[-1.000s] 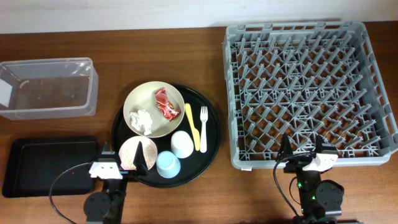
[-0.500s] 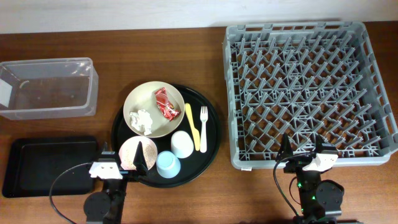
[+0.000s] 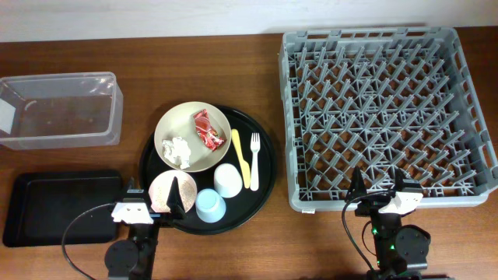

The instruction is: Sort waste into correct bins and load items into the dishwasher rack

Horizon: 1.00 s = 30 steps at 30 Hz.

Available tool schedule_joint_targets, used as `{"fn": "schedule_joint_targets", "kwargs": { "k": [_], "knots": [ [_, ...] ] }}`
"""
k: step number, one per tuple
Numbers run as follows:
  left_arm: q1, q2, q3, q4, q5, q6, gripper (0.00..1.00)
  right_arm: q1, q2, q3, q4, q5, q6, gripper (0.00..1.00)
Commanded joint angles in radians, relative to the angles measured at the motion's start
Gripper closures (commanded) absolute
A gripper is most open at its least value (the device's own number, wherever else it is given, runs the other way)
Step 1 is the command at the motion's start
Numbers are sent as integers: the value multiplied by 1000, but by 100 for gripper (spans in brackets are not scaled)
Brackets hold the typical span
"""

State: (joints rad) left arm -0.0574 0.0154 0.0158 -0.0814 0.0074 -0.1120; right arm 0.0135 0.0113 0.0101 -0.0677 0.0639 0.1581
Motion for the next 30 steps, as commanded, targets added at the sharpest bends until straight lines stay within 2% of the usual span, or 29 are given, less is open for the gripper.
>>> {"fn": "schedule_joint_targets", "kwargs": {
  "k": [1,6,9,11,13,15,18,20,22,23,25,27,30],
  "knots": [
    [5,-8,-6,2,-11,16,1,-7,-6,-5,-5,19,5,2],
    [5,-6,-6,23,-10,16,1,-7,-6,-5,-5,19,5,2],
    [5,-6,7,69,124,16,1,-7,-6,-5,-5,19,5,2],
    [5,-2,81,-9,185,11,1,-7,-6,-5,-5,19,5,2],
    [5,17,195,-128,174,13,1,-7,-6,-5,-5,19,5,2],
    [5,100,385,-227,134,34,1,-7,-6,-5,-5,19,5,2],
    [5,275,626,-302,134,88,1,-7,-6,-5,-5,19,5,2],
    [5,465,833,-403,135,115,1,-7,-6,-5,-5,19,5,2],
    [5,706,1104,-618,134,166,1,-7,-6,-5,-6,19,5,2],
    [5,767,1175,-687,132,183,1,-7,-6,-5,-5,19,5,2],
    [5,977,1392,-922,103,189,1,-7,-6,-5,-5,19,5,2],
    [5,1134,1513,-1060,101,189,1,-7,-6,-5,-5,19,5,2],
    [5,1305,1556,-1094,163,177,1,-7,-6,-5,-5,19,5,2]
  ]
}}
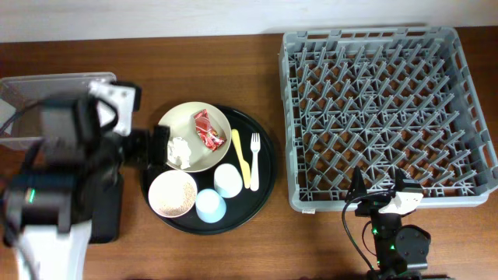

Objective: Sort waste into correct bins and load items into the dishwasher rack
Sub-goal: 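Reach the left gripper to the white tissue on the beige plate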

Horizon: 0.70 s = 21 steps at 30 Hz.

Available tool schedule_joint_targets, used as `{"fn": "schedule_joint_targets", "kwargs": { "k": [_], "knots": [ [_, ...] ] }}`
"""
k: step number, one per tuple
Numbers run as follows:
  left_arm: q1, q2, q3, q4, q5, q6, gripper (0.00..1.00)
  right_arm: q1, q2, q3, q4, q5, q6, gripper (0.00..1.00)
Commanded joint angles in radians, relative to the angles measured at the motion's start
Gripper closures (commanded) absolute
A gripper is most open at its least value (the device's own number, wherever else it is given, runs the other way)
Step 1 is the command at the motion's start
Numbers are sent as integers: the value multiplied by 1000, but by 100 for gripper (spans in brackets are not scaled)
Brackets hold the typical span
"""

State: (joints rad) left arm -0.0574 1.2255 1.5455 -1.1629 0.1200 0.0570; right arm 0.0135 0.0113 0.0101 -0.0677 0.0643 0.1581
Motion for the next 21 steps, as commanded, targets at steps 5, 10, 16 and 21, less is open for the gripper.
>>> {"fn": "schedule_joint_targets", "kwargs": {
  "k": [5,10,16,21],
  "knots": [
    [5,239,26,-43,184,8,1,-7,-6,-5,-5,19,5,2],
    [-13,333,21,-56,32,-208,35,-7,-6,-5,-5,19,5,2],
    [-101,434,-26,-37,-121,-368,39,-7,-6,-5,-6,19,5,2],
    [-136,605,-40,13,-211,-439,40,-7,-6,-5,-5,19,5,2]
  ]
}}
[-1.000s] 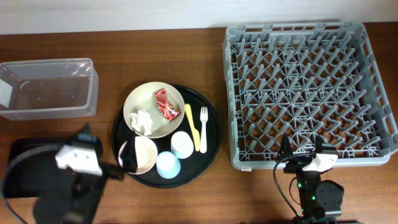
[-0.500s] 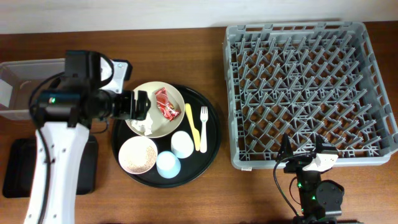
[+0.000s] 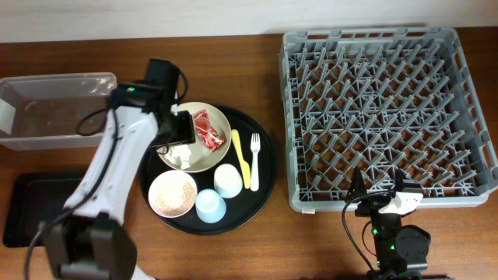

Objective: Sort waste into correct bins and load items into the dishwasher rack
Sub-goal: 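Reach the left gripper to the white tissue on the beige plate, then grasp the tissue with the left gripper and drop it into the clear bin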

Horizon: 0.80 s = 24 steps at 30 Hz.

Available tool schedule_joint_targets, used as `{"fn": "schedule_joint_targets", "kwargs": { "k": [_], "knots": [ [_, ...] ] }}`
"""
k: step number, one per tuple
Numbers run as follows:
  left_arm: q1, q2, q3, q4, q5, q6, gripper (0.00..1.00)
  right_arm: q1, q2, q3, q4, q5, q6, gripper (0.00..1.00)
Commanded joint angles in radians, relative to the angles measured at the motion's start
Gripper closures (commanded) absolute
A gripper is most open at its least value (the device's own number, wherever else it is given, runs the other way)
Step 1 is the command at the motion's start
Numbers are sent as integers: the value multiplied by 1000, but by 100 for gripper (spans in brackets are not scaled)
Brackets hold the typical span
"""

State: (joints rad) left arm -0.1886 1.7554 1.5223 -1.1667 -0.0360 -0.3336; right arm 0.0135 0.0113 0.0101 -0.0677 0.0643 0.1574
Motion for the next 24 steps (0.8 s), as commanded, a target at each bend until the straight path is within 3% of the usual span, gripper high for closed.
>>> {"fn": "schedule_joint_targets", "kwargs": {
  "k": [1,14,15,16,22,24],
  "knots": [
    [-5,108,-16,30,-55,-48,41,-7,-6,-5,-5,19,5,2],
    [-5,312,-16,99,-55,-64,42,-7,-6,-5,-5,19,5,2],
    [-5,312,-16,101,-55,-63,48,-7,-6,-5,-5,19,5,2],
    [-5,312,-16,104,-55,-63,64,-7,-6,-5,-5,19,6,2],
    [-5,311,-9,104,-55,-63,99,-7,-6,-5,-5,19,5,2],
    [-5,308,30,79,-55,-62,100,-7,-6,-5,-6,19,5,2]
  ]
}}
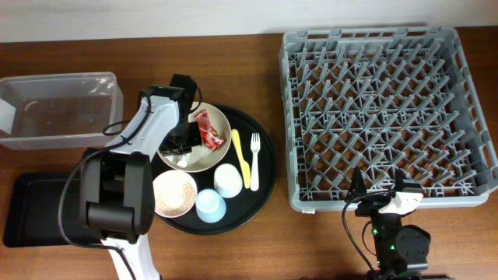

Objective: Sort waste into correct bins and load items into the dishwasher rack
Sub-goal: 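Grasp the tissue with the left gripper and drop it into the clear bin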

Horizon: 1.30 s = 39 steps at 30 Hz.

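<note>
My left gripper (180, 145) is down on the cream plate (214, 148), right over the crumpled white tissue (182, 160), which is mostly hidden beneath it. Whether the jaws have closed cannot be seen from above. A red wrapper (206, 129) lies on the same plate just right of the gripper. Around the plate on the black round tray (264, 183) are a pink bowl (173, 194), a blue cup (210, 205), a white cup (227, 180), a yellow knife (242, 160) and a white fork (254, 152). My right gripper (379, 189) rests open at the front edge, below the grey dishwasher rack (389, 109).
A clear plastic bin (58, 109) stands at the far left. A flat black tray (43, 208) lies in front of it at the near left. The left arm's white links (140, 136) cross the round tray's left edge.
My left gripper has gone from the plate's upper left part, beside the red wrapper, to lower on the plate, onto the white tissue. The arm is now folded more upright. The right arm is still.
Both grippers first rested at the table's front edge. Then the left arm stood raised over the table's left side. Later its gripper was over the plate's upper left, and now it sits on the tissue. Every item on the round tray is where it was.
</note>
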Available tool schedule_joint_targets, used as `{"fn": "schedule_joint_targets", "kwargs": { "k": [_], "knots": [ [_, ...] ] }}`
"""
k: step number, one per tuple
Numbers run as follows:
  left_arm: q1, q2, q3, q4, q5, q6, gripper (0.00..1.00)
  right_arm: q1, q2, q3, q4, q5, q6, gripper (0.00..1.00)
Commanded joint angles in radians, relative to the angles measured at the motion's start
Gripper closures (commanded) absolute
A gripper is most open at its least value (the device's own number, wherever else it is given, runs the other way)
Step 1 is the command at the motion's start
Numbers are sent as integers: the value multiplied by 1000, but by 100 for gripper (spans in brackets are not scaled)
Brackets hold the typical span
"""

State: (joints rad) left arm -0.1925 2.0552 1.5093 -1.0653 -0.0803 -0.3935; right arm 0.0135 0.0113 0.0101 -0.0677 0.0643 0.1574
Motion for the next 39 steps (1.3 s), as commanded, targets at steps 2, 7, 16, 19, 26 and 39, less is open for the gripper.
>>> {"fn": "schedule_joint_targets", "kwargs": {
  "k": [2,7,16,19,26,39],
  "knots": [
    [-1,-5,127,-68,-11,-2,100,-7,-6,-5,-5,19,5,2],
    [2,-34,470,-249,-27,31,100,-7,-6,-5,-6,19,6,2],
    [311,-92,706,-367,-214,15,100,-7,-6,-5,-5,19,5,2],
    [425,-91,706,-323,-213,18,100,-7,-6,-5,-5,19,5,2],
    [595,-54,700,-224,-216,79,100,-7,-6,-5,-6,19,5,2],
    [637,234,700,-171,-212,119,100,-7,-6,-5,-5,19,5,2]
  ]
}}
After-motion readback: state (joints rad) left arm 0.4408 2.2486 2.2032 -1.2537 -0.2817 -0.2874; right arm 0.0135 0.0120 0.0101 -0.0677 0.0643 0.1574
